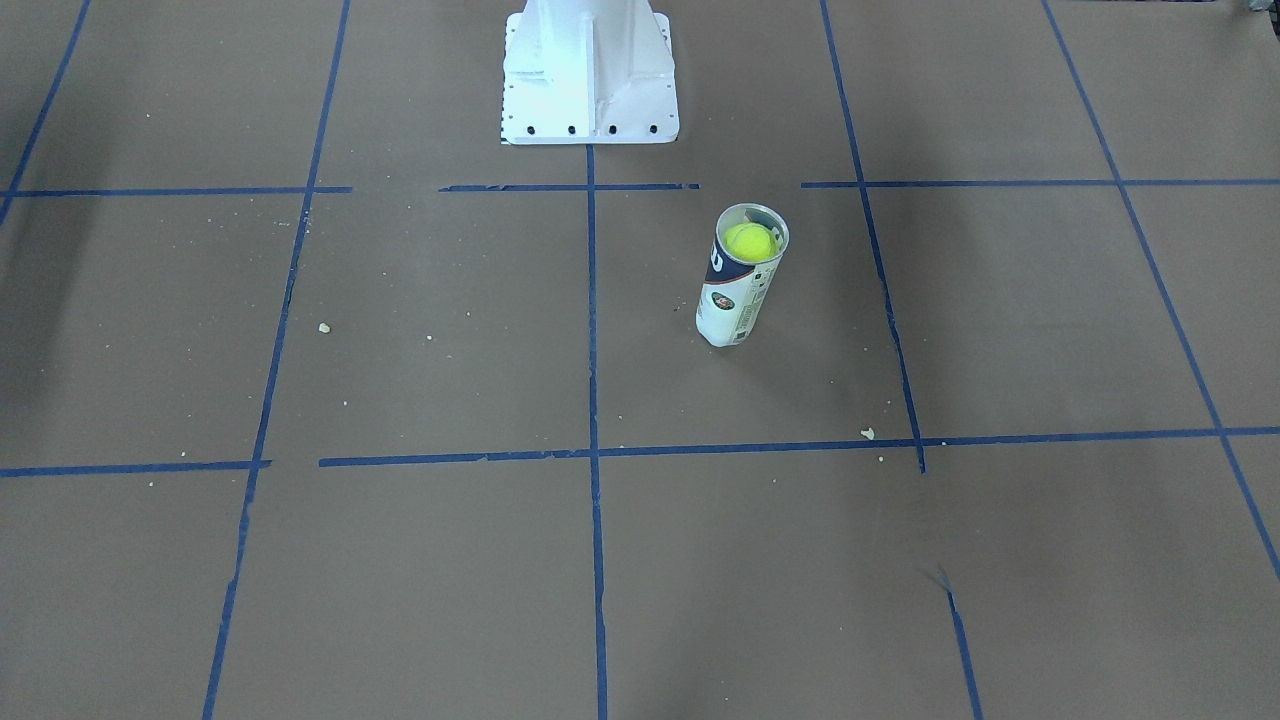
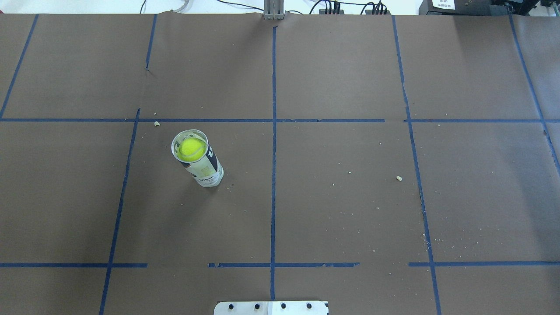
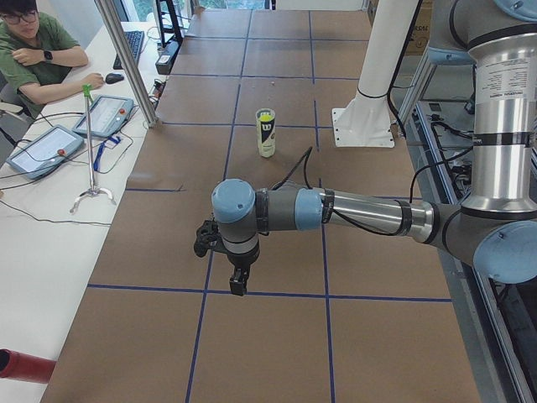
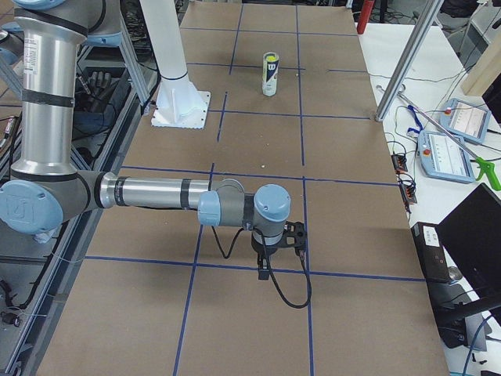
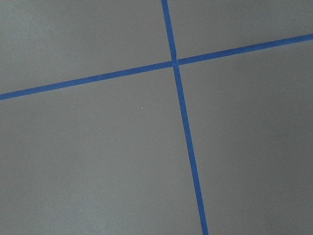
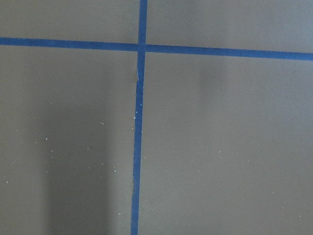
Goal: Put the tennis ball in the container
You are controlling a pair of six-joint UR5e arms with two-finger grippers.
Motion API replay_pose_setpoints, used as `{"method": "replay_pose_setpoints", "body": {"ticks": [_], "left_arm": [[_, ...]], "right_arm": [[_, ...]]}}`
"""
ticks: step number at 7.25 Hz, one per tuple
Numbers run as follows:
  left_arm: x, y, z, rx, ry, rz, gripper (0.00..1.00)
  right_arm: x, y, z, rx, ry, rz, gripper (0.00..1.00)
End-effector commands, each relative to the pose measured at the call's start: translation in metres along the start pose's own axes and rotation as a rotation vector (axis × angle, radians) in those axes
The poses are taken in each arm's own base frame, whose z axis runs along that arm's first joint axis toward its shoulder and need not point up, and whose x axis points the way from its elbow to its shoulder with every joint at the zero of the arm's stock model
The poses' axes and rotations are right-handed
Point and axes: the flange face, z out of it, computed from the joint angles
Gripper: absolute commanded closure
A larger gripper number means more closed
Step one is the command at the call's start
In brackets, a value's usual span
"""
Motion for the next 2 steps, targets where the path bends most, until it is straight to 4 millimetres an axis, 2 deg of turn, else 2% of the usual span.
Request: {"method": "replay_pose_setpoints", "body": {"ticks": [1,2], "left_arm": [[0.0002,-0.0001,0.0,0.0,0.001,0.0,0.0],[0.0001,-0.0002,-0.0001,0.001,-0.001,0.001,0.0]], "right_arm": [[0.0003,0.0005,0.0003,-0.001,0.0,0.001,0.0],[-0.0006,-0.0003,-0.0007,0.002,0.0,-0.001,0.0]]}}
